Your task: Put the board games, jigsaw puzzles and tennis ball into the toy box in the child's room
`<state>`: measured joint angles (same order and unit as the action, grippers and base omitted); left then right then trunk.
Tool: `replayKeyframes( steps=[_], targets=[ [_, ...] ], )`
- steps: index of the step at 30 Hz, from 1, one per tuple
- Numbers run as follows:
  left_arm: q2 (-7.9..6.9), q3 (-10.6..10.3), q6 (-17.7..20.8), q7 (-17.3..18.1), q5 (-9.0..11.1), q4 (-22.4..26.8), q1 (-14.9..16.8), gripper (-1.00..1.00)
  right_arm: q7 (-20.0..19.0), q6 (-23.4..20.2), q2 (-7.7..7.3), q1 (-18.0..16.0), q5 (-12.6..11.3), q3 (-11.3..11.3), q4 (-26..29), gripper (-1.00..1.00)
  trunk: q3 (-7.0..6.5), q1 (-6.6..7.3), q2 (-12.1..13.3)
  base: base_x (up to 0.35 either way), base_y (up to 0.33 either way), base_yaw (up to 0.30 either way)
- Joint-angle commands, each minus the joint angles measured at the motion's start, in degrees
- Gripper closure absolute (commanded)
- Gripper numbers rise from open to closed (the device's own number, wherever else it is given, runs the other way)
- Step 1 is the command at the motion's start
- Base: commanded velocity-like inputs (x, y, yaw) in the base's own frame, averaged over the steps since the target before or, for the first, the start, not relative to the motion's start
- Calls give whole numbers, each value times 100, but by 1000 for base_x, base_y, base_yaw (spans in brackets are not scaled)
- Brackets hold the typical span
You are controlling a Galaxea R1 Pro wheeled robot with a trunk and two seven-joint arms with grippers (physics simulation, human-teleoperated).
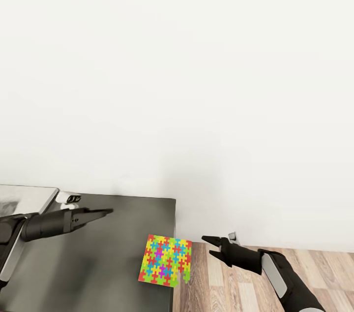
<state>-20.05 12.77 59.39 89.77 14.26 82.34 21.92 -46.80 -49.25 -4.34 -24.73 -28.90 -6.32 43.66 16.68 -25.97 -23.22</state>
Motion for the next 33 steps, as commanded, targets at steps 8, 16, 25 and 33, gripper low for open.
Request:
replayKeyframes(
  steps=[8, 16, 25, 33],
  targets=[
    [-7, 6, 61, 23, 117, 1, -3, -100, 166, -39, 60, -4, -68, -25, -19, -100, 82, -91, -171, 0, 0, 0],
    [-7, 6, 61, 23, 128, 1, -4, -100, 241, -46, 171, -123, -39, -11, -171, -100, 225, -267, -492, 0, 0, 0],
    [-13, 6, 61, 23, 129, 1, -5, -100, 251, -11, 186, -395, -4, -10, -754, -100, 297, -354, -652, 0, 0, 0],
    [-11, 1, 61, 23, 129, 8, -11, -100, 255, 18, 227, -447, 14, -5, -853, -100, 297, -354, -652, 0, 0, 0]
  ],
)
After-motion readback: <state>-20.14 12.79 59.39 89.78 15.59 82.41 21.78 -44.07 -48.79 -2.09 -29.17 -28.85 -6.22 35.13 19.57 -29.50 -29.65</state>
